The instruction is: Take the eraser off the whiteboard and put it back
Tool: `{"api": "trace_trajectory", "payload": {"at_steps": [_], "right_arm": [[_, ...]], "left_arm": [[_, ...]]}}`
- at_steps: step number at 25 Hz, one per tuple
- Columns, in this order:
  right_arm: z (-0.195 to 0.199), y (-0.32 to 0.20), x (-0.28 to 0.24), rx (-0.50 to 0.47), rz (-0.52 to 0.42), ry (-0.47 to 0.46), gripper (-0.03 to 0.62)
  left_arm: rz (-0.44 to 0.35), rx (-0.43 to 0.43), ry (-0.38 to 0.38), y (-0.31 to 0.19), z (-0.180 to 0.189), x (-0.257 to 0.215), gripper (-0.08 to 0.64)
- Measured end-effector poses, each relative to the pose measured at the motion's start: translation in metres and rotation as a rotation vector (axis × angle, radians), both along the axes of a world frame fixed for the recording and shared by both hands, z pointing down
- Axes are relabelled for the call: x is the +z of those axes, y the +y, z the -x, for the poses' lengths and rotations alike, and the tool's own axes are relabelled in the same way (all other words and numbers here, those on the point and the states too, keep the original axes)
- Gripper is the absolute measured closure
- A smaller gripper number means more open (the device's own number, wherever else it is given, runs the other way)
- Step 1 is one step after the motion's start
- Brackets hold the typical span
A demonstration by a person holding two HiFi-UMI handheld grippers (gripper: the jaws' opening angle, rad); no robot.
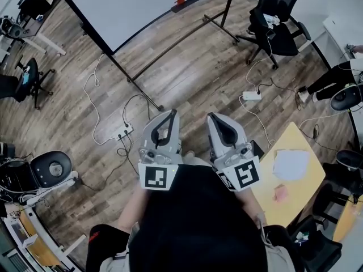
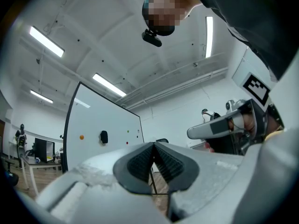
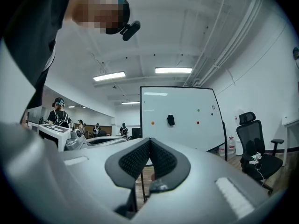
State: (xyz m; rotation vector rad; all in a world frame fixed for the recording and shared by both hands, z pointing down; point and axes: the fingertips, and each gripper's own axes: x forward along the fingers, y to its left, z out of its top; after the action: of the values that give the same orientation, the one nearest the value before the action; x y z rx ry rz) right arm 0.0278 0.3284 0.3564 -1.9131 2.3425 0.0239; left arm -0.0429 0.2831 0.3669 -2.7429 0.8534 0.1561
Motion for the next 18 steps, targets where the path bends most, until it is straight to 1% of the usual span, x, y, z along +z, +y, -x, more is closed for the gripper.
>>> {"api": "trace_trajectory", "payload": {"at_steps": [7,11,16,18], "right_arm": [[-0.014,-0.015,0.001,0.013,0.005,0.003,0.591],[-0.028,-0.031,0.006,0.034,0.011,0.008,0.591],[-0.045,-0.057,0.009,0.052,0.024,0.003,0.591],[-0.051,-0.069,0.012,0.055,0.029,0.001,0.591]], "left_arm": [[-0.006,0.014,-0.001,-0.019,-0.015,0.006,0.558],[0.001,0.032,0.005,-0.036,-0.03,0.009,0.558],[0.001,0.047,-0.01,-0.066,-0.048,0.012,0.558],[0.01,0.047,0.0,-0.08,-0.054,0.013,0.558]]}}
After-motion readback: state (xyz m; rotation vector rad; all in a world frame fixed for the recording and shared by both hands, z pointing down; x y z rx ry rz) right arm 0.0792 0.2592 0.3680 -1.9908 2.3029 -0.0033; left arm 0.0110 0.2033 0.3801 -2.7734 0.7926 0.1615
